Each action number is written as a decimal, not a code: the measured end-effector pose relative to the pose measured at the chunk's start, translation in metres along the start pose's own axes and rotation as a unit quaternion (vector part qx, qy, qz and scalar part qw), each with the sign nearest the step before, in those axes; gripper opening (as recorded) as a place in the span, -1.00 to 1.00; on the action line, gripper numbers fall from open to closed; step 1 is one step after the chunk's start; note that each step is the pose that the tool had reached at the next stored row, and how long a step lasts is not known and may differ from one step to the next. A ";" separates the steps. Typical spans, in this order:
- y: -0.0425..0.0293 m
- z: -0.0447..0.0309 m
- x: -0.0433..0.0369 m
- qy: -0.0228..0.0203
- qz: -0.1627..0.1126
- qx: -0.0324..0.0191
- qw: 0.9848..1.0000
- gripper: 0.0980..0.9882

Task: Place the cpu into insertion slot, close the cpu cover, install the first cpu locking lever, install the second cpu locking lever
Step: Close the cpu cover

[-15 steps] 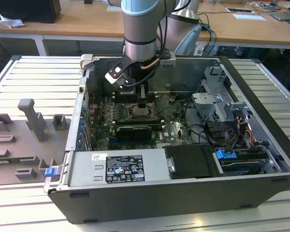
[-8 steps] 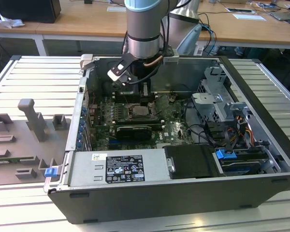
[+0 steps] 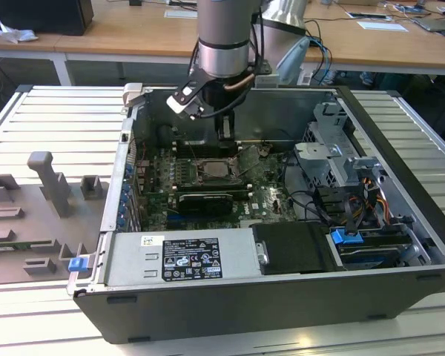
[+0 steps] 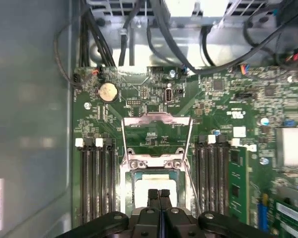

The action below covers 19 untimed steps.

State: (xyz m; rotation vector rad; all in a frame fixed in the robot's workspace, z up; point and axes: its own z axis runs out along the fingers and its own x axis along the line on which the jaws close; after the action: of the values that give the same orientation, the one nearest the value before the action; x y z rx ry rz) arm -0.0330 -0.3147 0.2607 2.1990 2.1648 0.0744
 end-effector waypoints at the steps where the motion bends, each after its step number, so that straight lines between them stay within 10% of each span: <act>1: 0.0005 -0.0062 -0.0001 0.000 0.000 0.000 1.000 -0.98; 19: 0.0299 -0.0076 0.0002 -0.001 0.000 0.002 1.000 -0.98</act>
State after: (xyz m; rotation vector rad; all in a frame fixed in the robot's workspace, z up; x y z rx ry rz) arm -0.0038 -0.3149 0.2705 2.2000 2.1660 0.0690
